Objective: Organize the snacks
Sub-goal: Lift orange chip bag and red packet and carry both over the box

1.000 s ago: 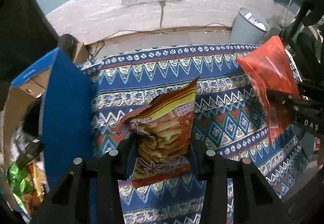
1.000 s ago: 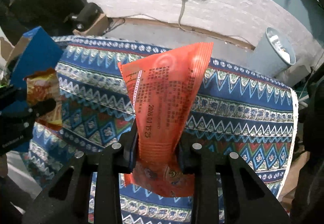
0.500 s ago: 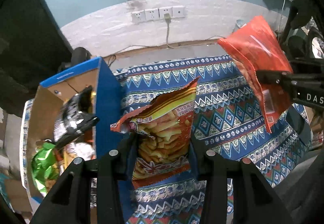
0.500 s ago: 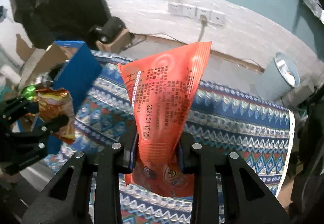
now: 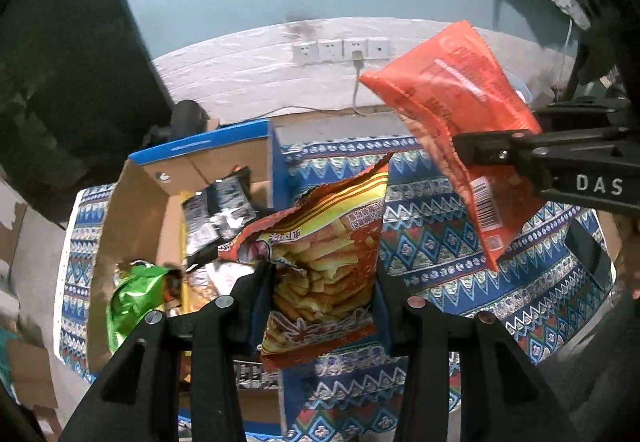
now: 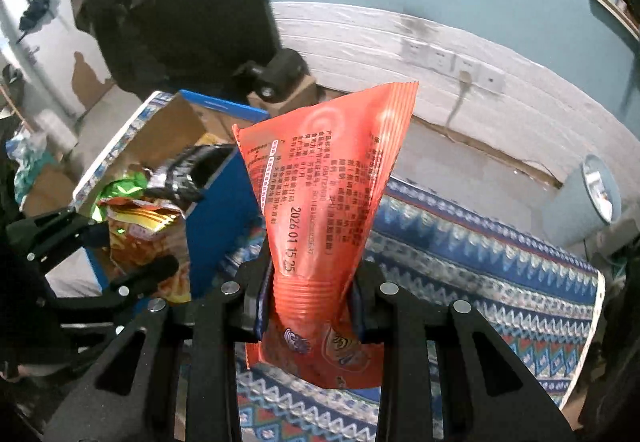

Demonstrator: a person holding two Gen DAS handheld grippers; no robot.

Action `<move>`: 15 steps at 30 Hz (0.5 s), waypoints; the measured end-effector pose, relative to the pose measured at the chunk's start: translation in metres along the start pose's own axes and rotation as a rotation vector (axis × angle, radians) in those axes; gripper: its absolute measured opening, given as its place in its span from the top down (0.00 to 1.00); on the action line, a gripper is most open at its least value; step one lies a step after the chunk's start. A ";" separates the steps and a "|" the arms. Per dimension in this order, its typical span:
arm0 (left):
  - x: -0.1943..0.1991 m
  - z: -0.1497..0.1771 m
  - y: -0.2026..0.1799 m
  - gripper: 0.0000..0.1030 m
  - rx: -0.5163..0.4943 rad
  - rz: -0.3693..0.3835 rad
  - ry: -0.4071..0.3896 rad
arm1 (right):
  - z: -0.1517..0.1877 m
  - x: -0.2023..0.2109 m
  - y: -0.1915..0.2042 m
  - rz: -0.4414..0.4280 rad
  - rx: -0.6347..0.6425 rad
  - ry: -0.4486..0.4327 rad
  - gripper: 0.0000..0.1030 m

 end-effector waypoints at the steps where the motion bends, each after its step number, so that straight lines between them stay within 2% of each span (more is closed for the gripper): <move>1: 0.002 0.001 0.005 0.58 0.012 0.002 -0.004 | -0.004 -0.002 0.007 -0.008 0.006 0.000 0.72; 15: 0.017 0.015 0.079 0.58 0.148 -0.048 -0.028 | -0.041 -0.024 0.077 -0.079 0.068 0.002 0.72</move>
Point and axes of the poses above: each gripper's, at about its wrist camera, not at the fingertips, and x roughly against the way its jaws point, y to its left, z to its underside, the point moved 8 cm from there along -x, roughly the way its jaws point, and after that the axes turned 8 degrees about z, right-handed, at the moved point
